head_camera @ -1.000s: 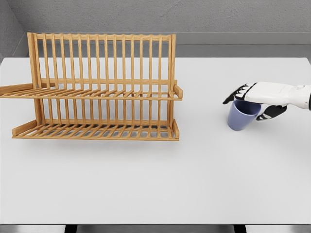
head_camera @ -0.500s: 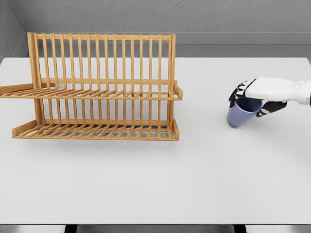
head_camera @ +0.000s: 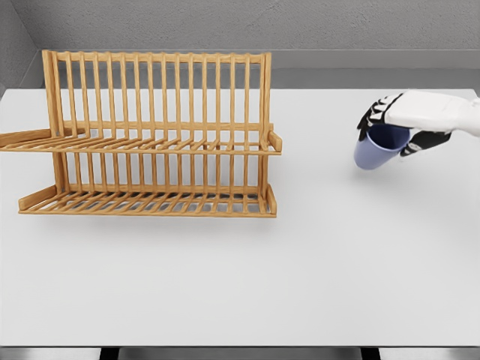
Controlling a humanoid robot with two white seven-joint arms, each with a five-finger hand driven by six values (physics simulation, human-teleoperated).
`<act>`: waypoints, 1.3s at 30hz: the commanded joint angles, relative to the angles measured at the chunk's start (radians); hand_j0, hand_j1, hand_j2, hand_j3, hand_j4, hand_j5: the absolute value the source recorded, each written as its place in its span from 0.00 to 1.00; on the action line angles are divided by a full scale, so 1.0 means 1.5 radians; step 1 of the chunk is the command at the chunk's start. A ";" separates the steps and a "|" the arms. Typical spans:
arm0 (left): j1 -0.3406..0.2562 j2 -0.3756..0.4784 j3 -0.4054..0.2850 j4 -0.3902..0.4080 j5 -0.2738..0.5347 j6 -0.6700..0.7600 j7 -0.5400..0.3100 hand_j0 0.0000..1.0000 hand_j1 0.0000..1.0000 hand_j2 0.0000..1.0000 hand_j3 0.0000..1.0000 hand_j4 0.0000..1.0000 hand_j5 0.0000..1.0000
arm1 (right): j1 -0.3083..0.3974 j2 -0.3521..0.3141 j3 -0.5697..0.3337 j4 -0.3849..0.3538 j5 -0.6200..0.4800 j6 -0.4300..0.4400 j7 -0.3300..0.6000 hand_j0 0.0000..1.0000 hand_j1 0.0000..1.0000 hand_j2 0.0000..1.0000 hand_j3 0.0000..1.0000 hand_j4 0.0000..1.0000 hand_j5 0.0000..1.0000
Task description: Right arm put cup on second shelf
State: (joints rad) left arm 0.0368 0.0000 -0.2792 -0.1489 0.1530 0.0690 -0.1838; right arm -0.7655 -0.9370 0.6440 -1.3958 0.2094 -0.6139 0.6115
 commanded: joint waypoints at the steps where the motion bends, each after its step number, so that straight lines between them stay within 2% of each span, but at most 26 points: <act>1: 0.000 0.000 0.000 0.000 0.000 0.000 0.000 1.00 1.00 1.00 1.00 1.00 1.00 | -0.001 0.000 -0.017 0.000 -0.005 0.002 0.000 0.61 0.61 0.61 0.61 0.61 0.61; 6: 0.000 0.000 0.000 0.000 0.000 0.000 0.000 1.00 1.00 1.00 1.00 1.00 1.00 | -0.029 0.001 -0.022 -0.001 -0.006 0.002 0.000 0.61 0.61 0.61 0.61 0.61 0.61; 8: 0.000 0.000 0.000 0.000 0.000 0.000 0.000 1.00 1.00 1.00 1.00 1.00 1.00 | -0.041 0.026 -0.036 -0.001 -0.006 0.002 0.000 0.61 0.61 0.61 0.61 0.61 0.61; 14: 0.000 0.000 0.000 0.000 0.000 0.000 0.000 1.00 1.00 1.00 1.00 1.00 1.00 | -0.057 0.028 -0.046 -0.003 -0.006 0.002 0.000 0.61 0.61 0.61 0.61 0.61 0.61; 19: 0.000 0.000 0.000 0.000 0.000 0.000 0.000 1.00 1.00 1.00 1.00 1.00 1.00 | -0.061 0.031 -0.045 -0.058 -0.005 0.002 0.000 0.61 0.61 0.61 0.61 0.61 0.61; 25: 0.000 0.000 0.000 0.000 0.000 0.000 0.000 1.00 1.00 1.00 1.00 1.00 1.00 | -0.072 0.044 -0.045 -0.099 -0.005 0.002 0.000 0.61 0.61 0.61 0.61 0.61 0.61; 39: 0.000 0.000 0.000 0.000 0.000 0.000 0.000 1.00 1.00 1.00 1.00 1.00 1.00 | -0.089 0.084 -0.035 -0.159 -0.004 0.002 0.000 0.61 0.61 0.61 0.61 0.61 0.61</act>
State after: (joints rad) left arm 0.0368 0.0000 -0.2791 -0.1489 0.1530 0.0690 -0.1838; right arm -0.9004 -0.8182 0.5905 -1.6226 0.2095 -0.6142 0.6118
